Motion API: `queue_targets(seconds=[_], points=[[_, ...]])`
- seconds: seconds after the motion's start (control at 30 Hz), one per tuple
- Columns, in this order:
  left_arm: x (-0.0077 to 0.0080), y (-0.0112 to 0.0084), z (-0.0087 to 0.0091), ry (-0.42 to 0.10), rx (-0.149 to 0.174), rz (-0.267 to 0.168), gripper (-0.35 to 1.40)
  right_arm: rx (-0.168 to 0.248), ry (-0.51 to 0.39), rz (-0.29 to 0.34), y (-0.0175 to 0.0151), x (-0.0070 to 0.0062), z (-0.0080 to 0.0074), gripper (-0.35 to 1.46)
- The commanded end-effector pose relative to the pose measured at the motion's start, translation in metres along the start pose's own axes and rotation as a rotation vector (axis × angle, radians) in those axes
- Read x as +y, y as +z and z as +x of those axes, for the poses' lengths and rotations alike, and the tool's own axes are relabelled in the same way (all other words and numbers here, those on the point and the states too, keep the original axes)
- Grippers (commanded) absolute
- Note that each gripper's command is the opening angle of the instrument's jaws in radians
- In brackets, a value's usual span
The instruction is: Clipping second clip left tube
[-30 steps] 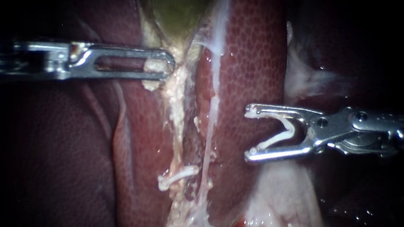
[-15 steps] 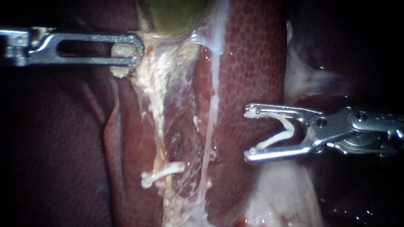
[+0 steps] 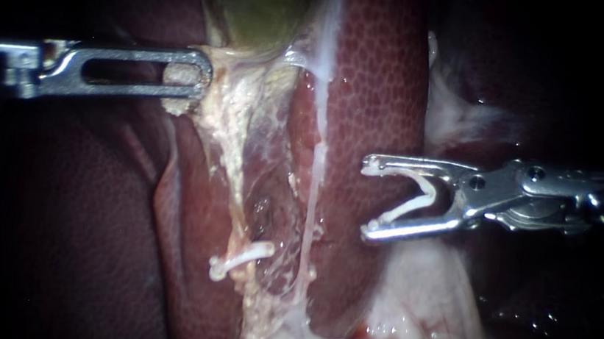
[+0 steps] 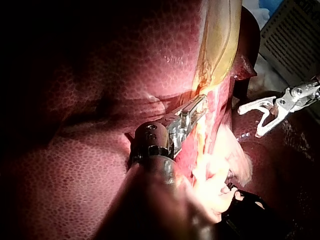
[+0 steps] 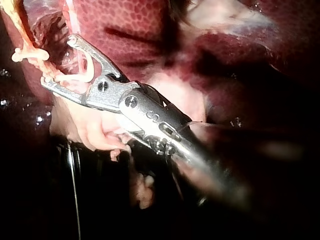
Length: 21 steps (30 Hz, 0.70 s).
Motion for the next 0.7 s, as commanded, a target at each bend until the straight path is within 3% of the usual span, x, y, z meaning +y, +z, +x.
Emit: queue_targets(seconds=[0.03,0.4,0.7], points=[[0.0000,0.0000,0.0000,0.000,0.000,0.000,-0.35,0.002,-0.002,0.002,0.0004,0.0000,-0.0002,0.60],[-0.0001,0.0000,0.0000,0.000,-0.001,-0.001,-0.35,0.029,-0.017,0.043,0.0064,-0.0002,-0.0031,0.60],[-0.0003,0.0000,0.0001,-0.001,-0.001,-0.002,-0.35,0.003,0.004,0.060,0.0118,0.0001,-0.0064,0.60]])
